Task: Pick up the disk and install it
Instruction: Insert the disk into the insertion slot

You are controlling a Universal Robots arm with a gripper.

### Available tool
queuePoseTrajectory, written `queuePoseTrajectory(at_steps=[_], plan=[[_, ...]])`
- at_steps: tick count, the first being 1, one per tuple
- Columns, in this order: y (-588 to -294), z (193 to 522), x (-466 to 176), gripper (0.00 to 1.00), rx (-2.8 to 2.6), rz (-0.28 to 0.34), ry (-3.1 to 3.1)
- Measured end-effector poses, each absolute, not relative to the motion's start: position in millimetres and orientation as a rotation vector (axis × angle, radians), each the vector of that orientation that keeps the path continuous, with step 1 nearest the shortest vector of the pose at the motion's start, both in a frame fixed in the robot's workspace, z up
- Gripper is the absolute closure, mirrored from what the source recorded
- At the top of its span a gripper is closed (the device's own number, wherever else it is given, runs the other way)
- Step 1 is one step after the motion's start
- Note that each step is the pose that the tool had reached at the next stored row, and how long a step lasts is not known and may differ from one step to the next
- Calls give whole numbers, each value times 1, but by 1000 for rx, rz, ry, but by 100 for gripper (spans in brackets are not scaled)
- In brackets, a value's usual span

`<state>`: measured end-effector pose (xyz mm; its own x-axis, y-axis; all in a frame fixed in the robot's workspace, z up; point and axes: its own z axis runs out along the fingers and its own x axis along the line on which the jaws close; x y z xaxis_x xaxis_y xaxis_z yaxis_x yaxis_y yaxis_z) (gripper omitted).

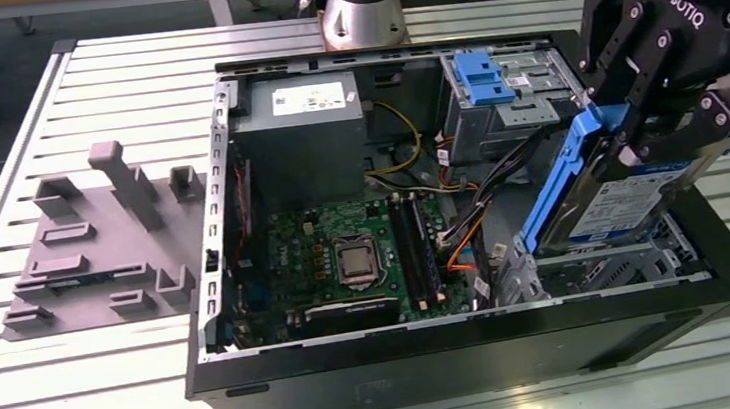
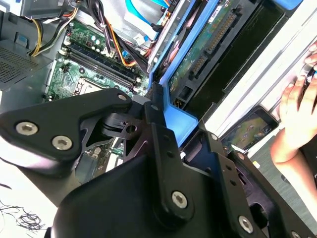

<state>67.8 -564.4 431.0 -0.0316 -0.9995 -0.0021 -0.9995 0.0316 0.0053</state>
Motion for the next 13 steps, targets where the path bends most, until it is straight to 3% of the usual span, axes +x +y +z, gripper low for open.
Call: queuePoseTrajectory(at_steps=[6,7,13], plan=[[-564,431,68,63,2184,-8,-2255],[-564,431,68,56,2184,-8,-2255],[-564,423,68,56,2185,-8,-2255]])
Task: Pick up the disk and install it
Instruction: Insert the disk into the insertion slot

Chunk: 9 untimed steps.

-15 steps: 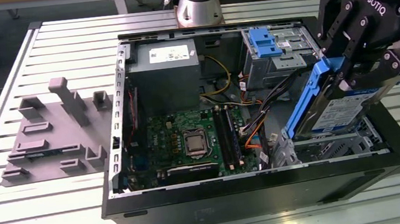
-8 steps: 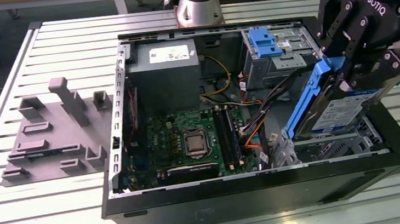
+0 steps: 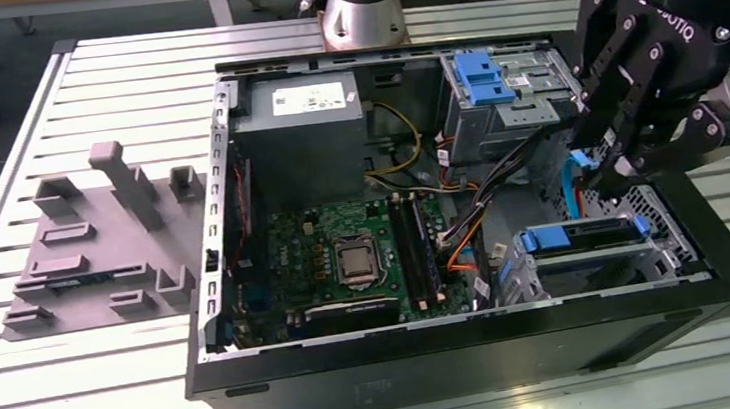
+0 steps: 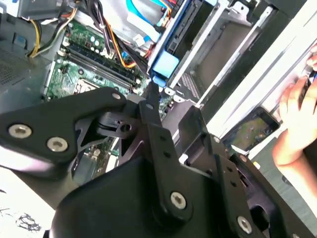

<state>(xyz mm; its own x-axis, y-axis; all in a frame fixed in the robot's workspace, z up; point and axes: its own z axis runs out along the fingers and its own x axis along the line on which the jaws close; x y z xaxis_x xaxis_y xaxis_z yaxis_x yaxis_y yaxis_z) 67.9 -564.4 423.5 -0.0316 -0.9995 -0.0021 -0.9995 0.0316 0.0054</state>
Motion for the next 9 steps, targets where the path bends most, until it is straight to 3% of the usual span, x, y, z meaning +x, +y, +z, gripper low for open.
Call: queuePoseTrajectory(at_steps=[3,9], plan=[[-564,418,68,58,2184,-8,-2255],[-564,407,68,82,2186,-8,-2254]])
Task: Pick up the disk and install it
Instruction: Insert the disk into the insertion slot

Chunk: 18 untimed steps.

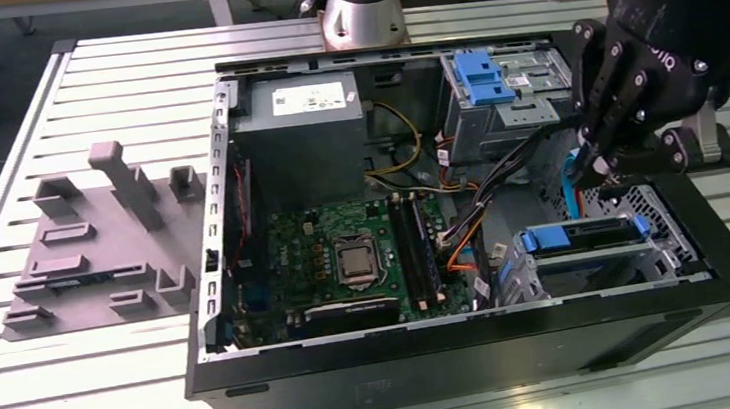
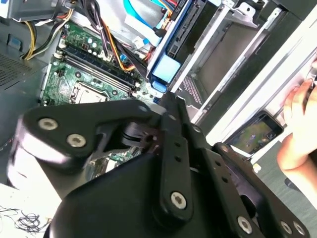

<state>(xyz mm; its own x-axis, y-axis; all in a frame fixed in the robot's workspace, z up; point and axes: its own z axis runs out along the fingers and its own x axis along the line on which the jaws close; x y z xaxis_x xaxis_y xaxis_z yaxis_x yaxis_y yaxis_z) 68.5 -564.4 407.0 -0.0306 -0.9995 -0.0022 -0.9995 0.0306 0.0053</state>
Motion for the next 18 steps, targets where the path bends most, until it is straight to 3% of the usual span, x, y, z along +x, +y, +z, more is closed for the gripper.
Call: queuePoseTrajectory(at_steps=[1,3,18], plan=[[-564,405,69,88,2186,-8,-2253],[-564,402,69,89,2186,-8,-2253],[-564,374,69,89,2187,-8,-2252]])
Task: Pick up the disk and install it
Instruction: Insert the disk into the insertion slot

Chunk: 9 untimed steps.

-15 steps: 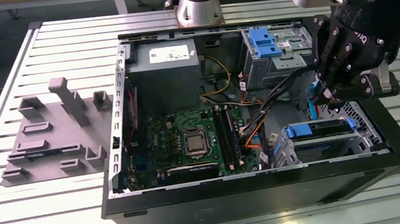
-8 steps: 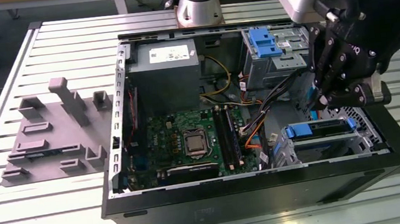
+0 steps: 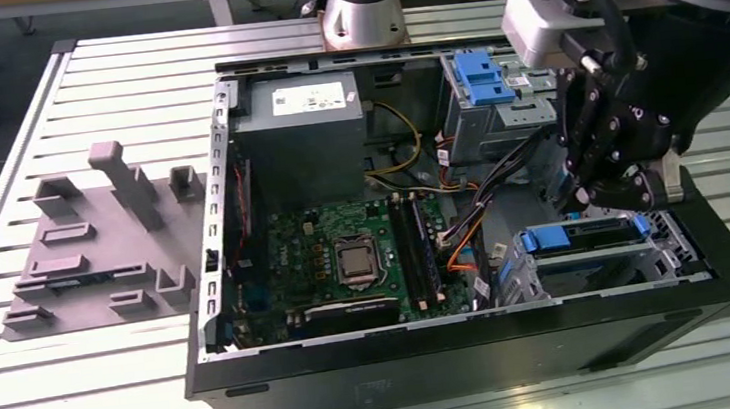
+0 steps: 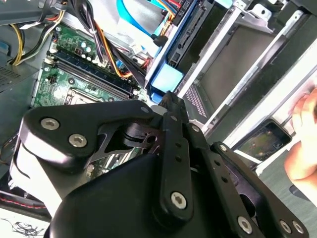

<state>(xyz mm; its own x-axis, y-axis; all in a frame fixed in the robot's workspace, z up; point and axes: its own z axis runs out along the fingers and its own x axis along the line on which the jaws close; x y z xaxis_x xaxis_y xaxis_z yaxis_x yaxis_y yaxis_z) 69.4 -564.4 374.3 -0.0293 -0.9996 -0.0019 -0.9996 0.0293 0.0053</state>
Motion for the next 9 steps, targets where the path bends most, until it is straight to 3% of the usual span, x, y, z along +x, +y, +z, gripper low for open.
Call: queuePoseTrajectory(at_steps=[9], plan=[[-564,363,70,89,2187,-8,-2252]])
